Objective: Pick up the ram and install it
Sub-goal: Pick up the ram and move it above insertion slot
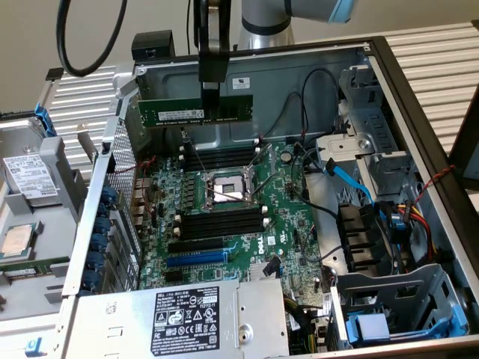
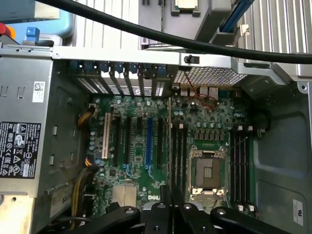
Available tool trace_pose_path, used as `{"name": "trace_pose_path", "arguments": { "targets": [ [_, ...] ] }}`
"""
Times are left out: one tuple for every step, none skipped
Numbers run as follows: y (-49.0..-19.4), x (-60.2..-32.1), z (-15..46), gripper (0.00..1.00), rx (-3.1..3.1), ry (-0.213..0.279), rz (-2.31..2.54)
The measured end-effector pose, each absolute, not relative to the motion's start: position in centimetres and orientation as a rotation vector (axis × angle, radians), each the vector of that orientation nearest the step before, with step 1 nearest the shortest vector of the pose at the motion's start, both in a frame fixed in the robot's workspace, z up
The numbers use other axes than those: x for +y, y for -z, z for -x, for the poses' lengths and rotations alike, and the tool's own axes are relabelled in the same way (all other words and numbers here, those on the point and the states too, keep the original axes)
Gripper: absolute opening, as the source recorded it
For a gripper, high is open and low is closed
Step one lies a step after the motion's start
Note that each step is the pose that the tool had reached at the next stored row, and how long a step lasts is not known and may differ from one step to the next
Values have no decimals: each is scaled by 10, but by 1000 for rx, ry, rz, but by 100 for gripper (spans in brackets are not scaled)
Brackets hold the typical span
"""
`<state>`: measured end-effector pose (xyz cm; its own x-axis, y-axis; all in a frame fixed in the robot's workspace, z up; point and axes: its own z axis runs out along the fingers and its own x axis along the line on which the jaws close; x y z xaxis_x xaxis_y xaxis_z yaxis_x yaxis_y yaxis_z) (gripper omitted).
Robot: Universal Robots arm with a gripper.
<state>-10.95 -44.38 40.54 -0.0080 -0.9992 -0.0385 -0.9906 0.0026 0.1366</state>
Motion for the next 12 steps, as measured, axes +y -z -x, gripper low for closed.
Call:
{"name": "trace_pose_path", "arguments": {
  "targets": [
    [-405,-444,110,12,-2174,191,-2162],
    [-405,-443,109,12,-2174,191,-2163],
    [-405,-443,109,12,-2175,190,-2162],
    [-404,-442,109,12,-2176,190,-2162],
    [-403,-441,108,12,-2176,190,-2161],
    [-403,-439,107,12,-2177,190,-2161],
    [-402,-438,107,12,-2177,190,-2160],
    [-401,-437,106,12,-2178,190,-2160],
    [-401,-436,106,12,-2178,191,-2160],
    [-400,-434,106,12,-2179,192,-2161],
    [-399,-433,105,12,-2179,192,-2161],
    [-399,-430,105,12,-2179,193,-2162]
  ]
}}
